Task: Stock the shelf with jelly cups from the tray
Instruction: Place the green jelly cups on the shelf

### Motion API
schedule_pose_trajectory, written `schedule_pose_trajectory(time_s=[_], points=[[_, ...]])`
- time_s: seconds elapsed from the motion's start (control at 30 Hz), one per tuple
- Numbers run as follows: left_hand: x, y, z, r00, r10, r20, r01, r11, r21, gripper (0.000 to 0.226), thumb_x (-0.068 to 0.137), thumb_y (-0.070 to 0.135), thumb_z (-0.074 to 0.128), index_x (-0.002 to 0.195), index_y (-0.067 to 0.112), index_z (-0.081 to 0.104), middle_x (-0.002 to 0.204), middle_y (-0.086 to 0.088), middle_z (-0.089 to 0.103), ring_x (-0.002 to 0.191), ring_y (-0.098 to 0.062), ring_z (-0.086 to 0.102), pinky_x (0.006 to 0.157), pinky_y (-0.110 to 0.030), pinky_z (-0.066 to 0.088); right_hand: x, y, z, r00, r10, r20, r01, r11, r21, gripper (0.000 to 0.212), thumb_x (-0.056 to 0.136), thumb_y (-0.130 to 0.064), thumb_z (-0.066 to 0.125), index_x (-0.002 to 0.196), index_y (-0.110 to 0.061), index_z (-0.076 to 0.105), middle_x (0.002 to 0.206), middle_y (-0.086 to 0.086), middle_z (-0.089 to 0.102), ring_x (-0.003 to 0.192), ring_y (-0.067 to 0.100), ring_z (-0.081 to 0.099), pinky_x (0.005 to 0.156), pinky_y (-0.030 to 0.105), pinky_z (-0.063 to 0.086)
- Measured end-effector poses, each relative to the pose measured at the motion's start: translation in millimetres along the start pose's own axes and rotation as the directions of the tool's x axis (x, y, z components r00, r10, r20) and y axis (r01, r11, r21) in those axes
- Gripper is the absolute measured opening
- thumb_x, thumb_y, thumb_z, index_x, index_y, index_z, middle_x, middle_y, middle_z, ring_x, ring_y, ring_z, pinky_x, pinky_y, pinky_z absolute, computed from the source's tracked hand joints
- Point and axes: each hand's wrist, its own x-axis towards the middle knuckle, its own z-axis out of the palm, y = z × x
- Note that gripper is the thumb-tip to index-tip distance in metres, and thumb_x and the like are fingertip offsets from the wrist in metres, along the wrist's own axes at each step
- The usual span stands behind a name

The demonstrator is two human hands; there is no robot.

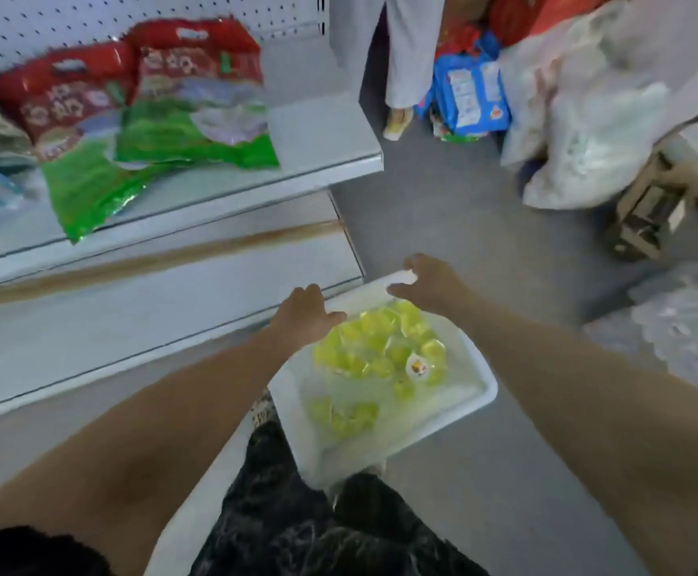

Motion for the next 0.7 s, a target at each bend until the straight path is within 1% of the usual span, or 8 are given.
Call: schedule_pose_trajectory(time_s=[0.1,0.17,0.23,0.33,0.43,0.53,0.63,0.7], points=[[13.6,-29.8,45.4,0.986,-0.036,0.164,0.033,0.999,0.023,0.062,0.085,0.049,0.068,0.126,0.007,0.051,0.128,-0.013,0.055,0.117,-0.030,0.053,0.094,-0.036,0.045,4.7,31.1,59.4,0.980,0.108,0.165,-0.112,0.994,0.015,0.054,0.086,-0.045,0.070,0.130,-0.017,0.056,0.139,0.002,0.054,0.128,0.021,0.050,0.100,0.028,0.036],[19.4,-46.1,72.5,0.966,-0.048,0.255,0.040,0.999,0.033,0.061,0.084,0.048,0.069,0.126,0.008,0.052,0.129,-0.012,0.054,0.118,-0.029,0.052,0.091,-0.034,0.042,0.4,48.2,94.0,0.954,0.164,0.253,-0.175,0.984,0.022,0.052,0.085,-0.046,0.070,0.127,-0.018,0.058,0.138,0.002,0.055,0.127,0.019,0.051,0.097,0.026,0.038],[27.2,-58.7,97.2,0.936,-0.053,0.349,0.036,0.998,0.054,0.061,0.083,0.047,0.070,0.125,0.007,0.052,0.126,-0.012,0.056,0.113,-0.028,0.054,0.090,-0.035,0.045,-2.3,66.1,125.9,0.923,0.212,0.322,-0.234,0.972,0.031,0.052,0.085,-0.044,0.071,0.127,-0.015,0.059,0.137,0.004,0.056,0.128,0.020,0.051,0.101,0.027,0.038],[39.8,-71.7,127.0,0.888,-0.051,0.457,0.008,0.995,0.095,0.067,0.081,0.044,0.074,0.129,0.004,0.050,0.126,-0.014,0.055,0.117,-0.028,0.053,0.096,-0.038,0.046,-5.4,88.6,164.9,0.863,0.279,0.422,-0.329,0.943,0.049,0.056,0.084,-0.042,0.073,0.131,-0.014,0.058,0.136,0.006,0.056,0.128,0.019,0.051,0.104,0.028,0.037],[55.7,-83.5,150.2,0.846,-0.029,0.532,-0.032,0.994,0.105,0.077,0.076,0.048,0.078,0.132,0.006,0.048,0.129,-0.013,0.053,0.119,-0.028,0.052,0.099,-0.039,0.045,0.4,104.6,196.3,0.827,0.296,0.478,-0.369,0.927,0.064,0.059,0.082,-0.042,0.075,0.132,-0.016,0.056,0.137,0.004,0.056,0.128,0.016,0.051,0.104,0.025,0.037],[71.7,-95.9,168.5,0.811,0.013,0.584,-0.076,0.993,0.085,0.084,0.069,0.051,0.082,0.136,0.013,0.048,0.134,-0.008,0.051,0.122,-0.025,0.051,0.100,-0.037,0.043,9.6,112.9,220.1,0.802,0.299,0.517,-0.391,0.917,0.076,0.061,0.081,-0.041,0.077,0.133,-0.019,0.054,0.139,0.000,0.055,0.129,0.012,0.050,0.103,0.023,0.036],[79.4,-109.1,185.3,0.788,0.035,0.615,-0.124,0.987,0.104,0.087,0.065,0.050,0.085,0.137,0.016,0.048,0.133,-0.007,0.052,0.120,-0.024,0.052,0.096,-0.035,0.044,16.5,118.4,238.8,0.777,0.305,0.551,-0.416,0.906,0.084,0.062,0.078,-0.038,0.080,0.132,-0.022,0.053,0.138,0.000,0.055,0.126,0.014,0.051,0.096,0.020,0.038],[79.1,-116.0,193.8,0.787,0.030,0.616,-0.136,0.983,0.126,0.088,0.063,0.050,0.086,0.136,0.017,0.048,0.130,-0.006,0.053,0.116,-0.024,0.054,0.094,-0.036,0.046,18.3,119.6,248.3,0.774,0.308,0.553,-0.418,0.904,0.083,0.063,0.076,-0.037,0.082,0.132,-0.022,0.054,0.137,0.000,0.055,0.125,0.015,0.051,0.095,0.019,0.037]])
